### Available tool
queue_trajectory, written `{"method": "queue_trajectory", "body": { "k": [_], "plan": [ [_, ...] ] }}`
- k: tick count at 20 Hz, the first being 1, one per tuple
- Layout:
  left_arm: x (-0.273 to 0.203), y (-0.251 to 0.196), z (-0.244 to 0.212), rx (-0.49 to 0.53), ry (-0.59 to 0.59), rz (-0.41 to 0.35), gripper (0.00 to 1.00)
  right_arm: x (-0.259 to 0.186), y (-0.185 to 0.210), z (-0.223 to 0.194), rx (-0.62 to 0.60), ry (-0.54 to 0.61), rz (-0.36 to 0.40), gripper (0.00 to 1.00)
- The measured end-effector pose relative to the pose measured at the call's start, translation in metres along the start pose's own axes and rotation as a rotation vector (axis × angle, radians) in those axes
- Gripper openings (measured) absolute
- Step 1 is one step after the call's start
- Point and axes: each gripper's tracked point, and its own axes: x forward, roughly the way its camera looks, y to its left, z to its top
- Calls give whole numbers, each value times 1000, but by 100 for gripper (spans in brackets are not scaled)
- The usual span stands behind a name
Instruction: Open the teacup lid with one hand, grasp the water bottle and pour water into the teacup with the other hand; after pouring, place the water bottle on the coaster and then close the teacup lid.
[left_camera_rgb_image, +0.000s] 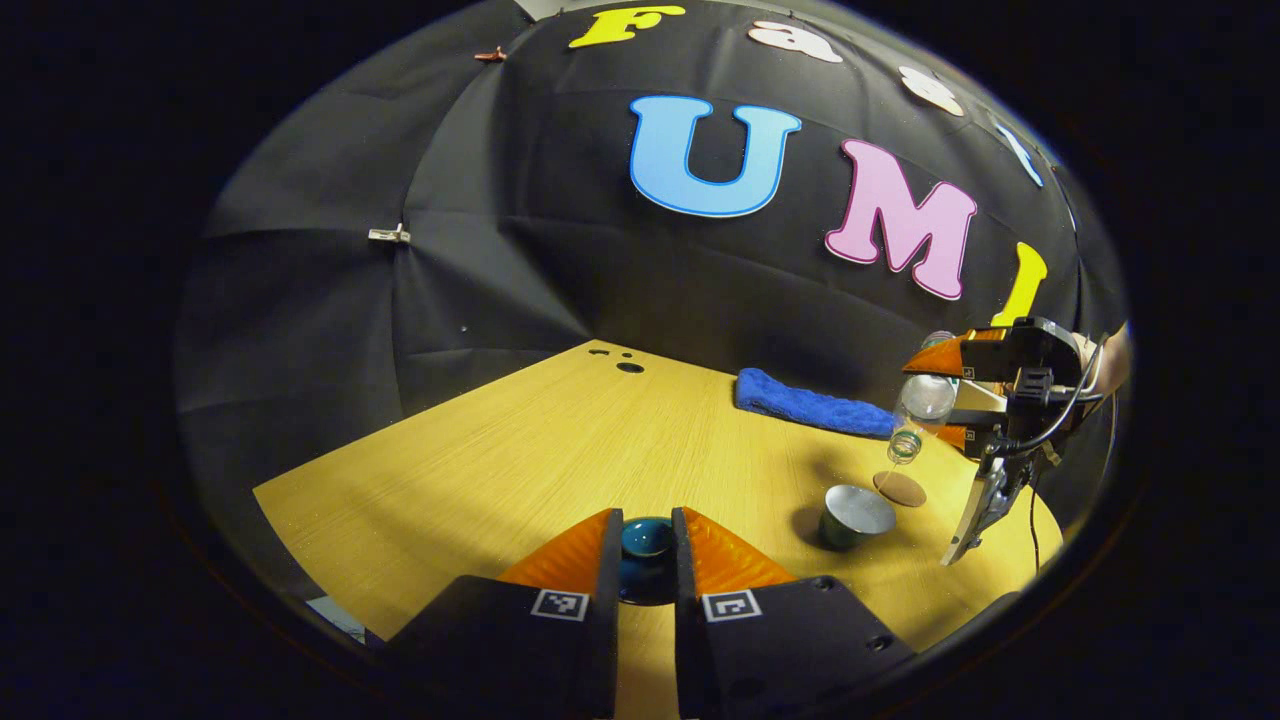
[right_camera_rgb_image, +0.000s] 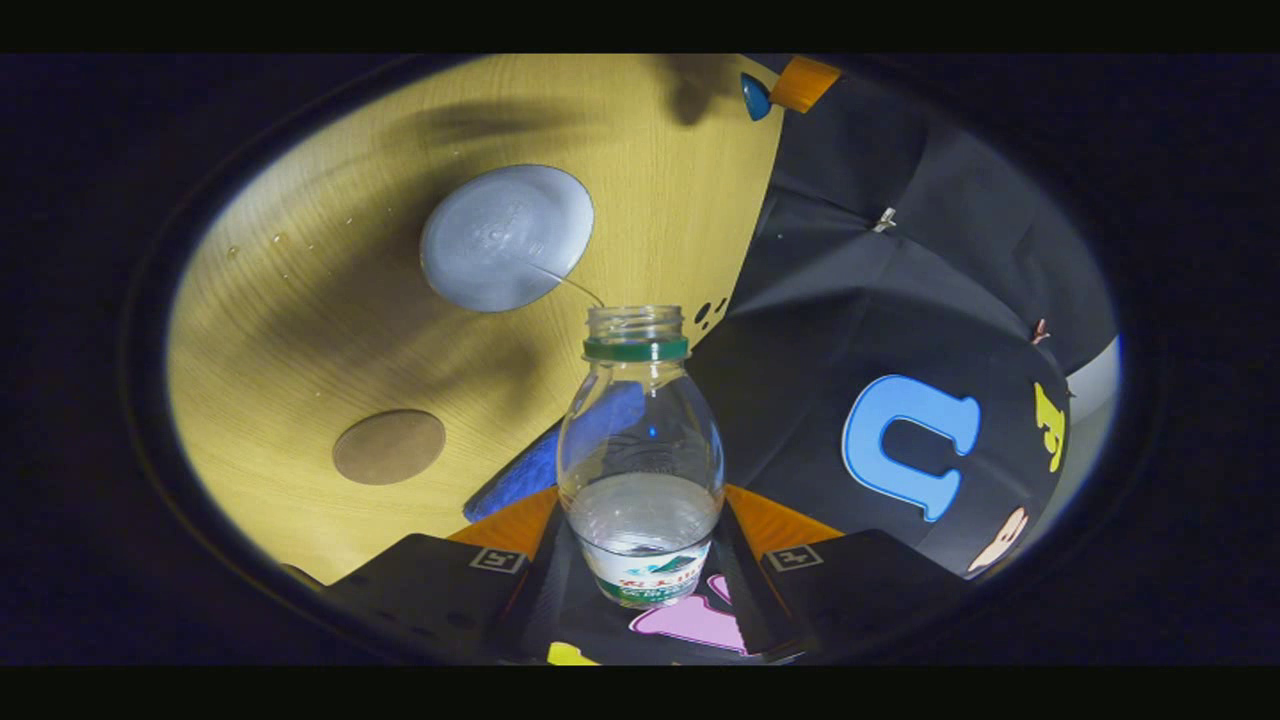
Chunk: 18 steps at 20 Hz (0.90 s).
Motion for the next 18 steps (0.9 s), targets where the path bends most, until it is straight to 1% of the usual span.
{"method": "queue_trajectory", "body": {
  "k": [6,10,14,16,18],
  "plan": [
    [-3,2,1,0,-7,20,27,1,4,5,-8,-15,10,71],
    [-5,-1,-1,-8,0,31,27,4,10,7,8,-22,14,71],
    [-7,-7,6,-74,-11,49,27,5,23,11,27,-30,30,71],
    [-8,-9,11,-83,-20,57,27,5,28,14,51,-36,40,71],
    [-9,-13,17,-74,-23,63,27,6,33,11,124,-23,70,71]
  ]
}}
